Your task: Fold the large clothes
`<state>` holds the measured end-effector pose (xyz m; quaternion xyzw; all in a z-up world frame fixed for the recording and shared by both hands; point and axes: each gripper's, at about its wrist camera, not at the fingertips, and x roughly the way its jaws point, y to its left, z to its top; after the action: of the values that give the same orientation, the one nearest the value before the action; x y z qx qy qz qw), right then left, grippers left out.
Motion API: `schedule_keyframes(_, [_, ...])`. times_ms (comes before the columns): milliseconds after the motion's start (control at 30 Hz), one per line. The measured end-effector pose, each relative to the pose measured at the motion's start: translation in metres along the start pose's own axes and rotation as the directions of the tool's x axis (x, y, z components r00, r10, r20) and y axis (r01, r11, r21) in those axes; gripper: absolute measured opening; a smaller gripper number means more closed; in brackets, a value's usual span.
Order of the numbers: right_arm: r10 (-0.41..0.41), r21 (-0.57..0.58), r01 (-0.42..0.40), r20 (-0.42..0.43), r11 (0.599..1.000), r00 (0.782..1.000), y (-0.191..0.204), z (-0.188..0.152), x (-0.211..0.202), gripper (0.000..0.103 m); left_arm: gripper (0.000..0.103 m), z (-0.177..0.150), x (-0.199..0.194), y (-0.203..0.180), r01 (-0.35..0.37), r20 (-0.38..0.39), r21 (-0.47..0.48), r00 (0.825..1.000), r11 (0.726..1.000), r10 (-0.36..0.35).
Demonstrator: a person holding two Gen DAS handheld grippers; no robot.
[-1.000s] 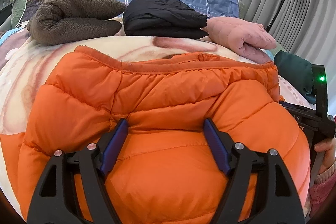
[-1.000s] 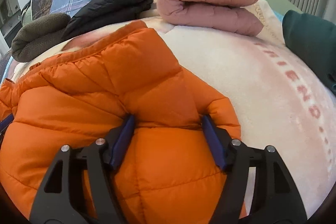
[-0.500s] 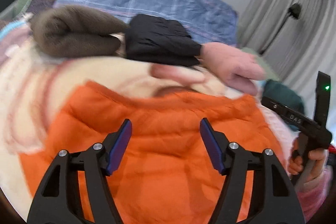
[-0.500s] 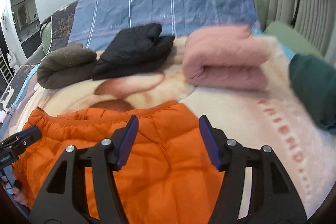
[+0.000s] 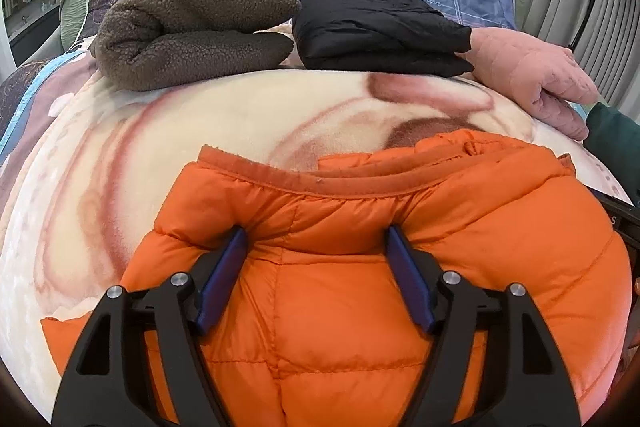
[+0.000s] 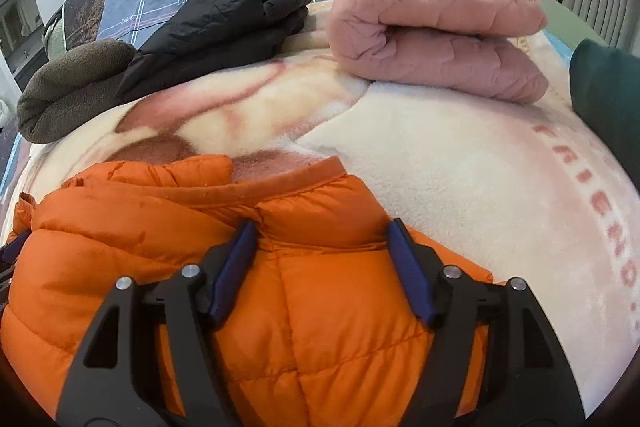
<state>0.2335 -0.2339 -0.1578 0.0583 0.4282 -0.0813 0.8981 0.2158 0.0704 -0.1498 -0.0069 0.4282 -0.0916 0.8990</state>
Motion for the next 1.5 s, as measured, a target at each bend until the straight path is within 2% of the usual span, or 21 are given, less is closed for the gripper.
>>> schedule_keyframes(67, [-0.032, 0.012, 0.032, 0.016, 0.999, 0.999, 0.002, 0.002, -0.019, 0.067, 0.072, -0.002, -0.008, 0.001, 0.01, 0.005, -0.005, 1.0, 1.0, -0.01])
schedule_keyframes(100, [-0.023, 0.033, 0.022, 0.03, 0.999, 0.999, 0.002, 0.002, -0.031, 0.067, 0.072, -0.003, -0.014, 0.002, 0.025, 0.01, -0.012, 1.0, 1.0, -0.025])
schedule_keyframes(167, [0.055, 0.062, -0.06, 0.074, 0.996, 0.996, 0.007, 0.003, -0.056, 0.064, 0.072, -0.004, -0.032, 0.008, 0.099, 0.045, -0.05, 0.994, 0.994, -0.097])
schedule_keyframes(233, [0.124, 0.016, -0.127, 0.116, 0.992, 0.985, 0.027, 0.008, -0.082, 0.063, 0.072, -0.002, -0.045, 0.014, 0.139, 0.067, -0.08, 0.989, 0.987, -0.134])
schedule_keyframes(333, [0.188, -0.084, -0.179, 0.123, 0.98, 0.974, 0.067, 0.013, -0.099, 0.063, 0.072, 0.001, -0.057, 0.02, 0.148, 0.096, -0.093, 0.986, 0.985, -0.139])
schedule_keyframes(400, [0.193, -0.103, -0.185, 0.075, 0.977, 0.978, 0.088, 0.012, -0.086, 0.062, 0.073, 0.0, -0.054, 0.023, 0.136, 0.092, -0.098, 0.988, 0.986, -0.127])
schedule_keyframes(467, [0.14, -0.099, -0.143, -0.039, 0.985, 0.989, 0.1, 0.003, -0.045, 0.064, 0.073, -0.006, -0.034, 0.027, 0.103, 0.022, -0.109, 0.995, 0.989, -0.101])
schedule_keyframes(500, [0.139, -0.097, -0.148, -0.097, 0.984, 0.986, 0.102, -0.007, -0.013, 0.066, 0.074, -0.01, -0.024, 0.028, 0.084, -0.005, -0.099, 0.996, 0.991, -0.085])
schedule_keyframes(567, [0.139, -0.092, -0.147, -0.085, 0.985, 0.987, 0.102, -0.008, -0.002, 0.066, 0.074, -0.01, -0.021, 0.028, 0.111, 0.015, -0.117, 0.994, 0.987, -0.11])
schedule_keyframes(700, [0.12, -0.116, -0.128, -0.074, 0.985, 0.99, 0.106, -0.01, -0.002, 0.066, 0.076, -0.011, -0.012, 0.02, 0.073, 0.002, -0.073, 0.997, 0.995, -0.073])
schedule_keyframes(833, [0.101, -0.087, -0.105, -0.044, 0.991, 0.994, 0.099, -0.017, -0.027, 0.066, 0.076, -0.017, -0.014, 0.018, 0.059, 0.018, -0.045, 0.998, 0.997, -0.058])
schedule_keyframes(867, [0.106, -0.066, -0.108, -0.029, 0.992, 0.994, 0.097, -0.021, -0.04, 0.066, 0.076, -0.018, -0.015, 0.018, 0.057, 0.023, -0.041, 0.998, 0.998, -0.056])
schedule_keyframes(900, [0.149, -0.06, -0.149, -0.003, 0.987, 0.989, 0.096, -0.029, -0.063, 0.067, 0.076, -0.019, -0.016, 0.019, 0.056, 0.025, -0.042, 0.998, 0.998, -0.055])
schedule_keyframes(967, [0.204, -0.107, -0.199, 0.037, 0.974, 0.978, 0.098, -0.044, -0.099, 0.068, 0.076, -0.02, -0.016, 0.021, 0.062, 0.026, -0.046, 0.998, 0.997, -0.061])
schedule_keyframes(1033, [0.193, -0.172, -0.178, 0.069, 0.969, 0.979, 0.102, -0.072, -0.126, 0.067, 0.077, -0.02, -0.015, 0.021, 0.064, 0.025, -0.049, 0.998, 0.997, -0.063])
schedule_keyframes(1100, [0.17, -0.184, -0.17, -0.012, 0.968, 0.985, 0.099, -0.107, -0.115, 0.069, 0.077, -0.021, -0.016, 0.022, 0.069, 0.03, -0.049, 0.997, 0.996, -0.067])
schedule_keyframes(1200, [0.102, -0.279, -0.081, 0.061, 0.957, 0.993, 0.107, -0.133, -0.1, 0.07, 0.078, -0.022, -0.016, 0.021, 0.083, 0.029, -0.05, 0.996, 0.995, -0.082])
schedule_keyframes(1300, [0.145, -0.212, -0.137, 0.023, 0.968, 0.989, 0.099, -0.124, -0.108, 0.07, 0.078, -0.021, -0.016, 0.02, 0.069, 0.023, -0.044, 0.997, 0.997, -0.068])
schedule_keyframes(1367, [0.148, -0.201, -0.141, 0.022, 0.969, 0.989, 0.091, -0.127, -0.123, 0.07, 0.078, -0.021, -0.021, 0.022, 0.075, 0.029, -0.054, 0.997, 0.996, -0.073])
schedule_keyframes(1433, [0.153, -0.221, -0.137, 0.057, 0.966, 0.987, 0.087, -0.137, -0.15, 0.07, 0.079, -0.023, -0.033, 0.027, 0.102, 0.047, -0.081, 0.994, 0.991, -0.099])
schedule_keyframes(1500, [0.192, -0.273, -0.166, 0.07, 0.947, 0.979, 0.086, -0.153, -0.174, 0.07, 0.081, -0.024, -0.048, 0.037, 0.144, 0.077, -0.122, 0.988, 0.982, -0.135])
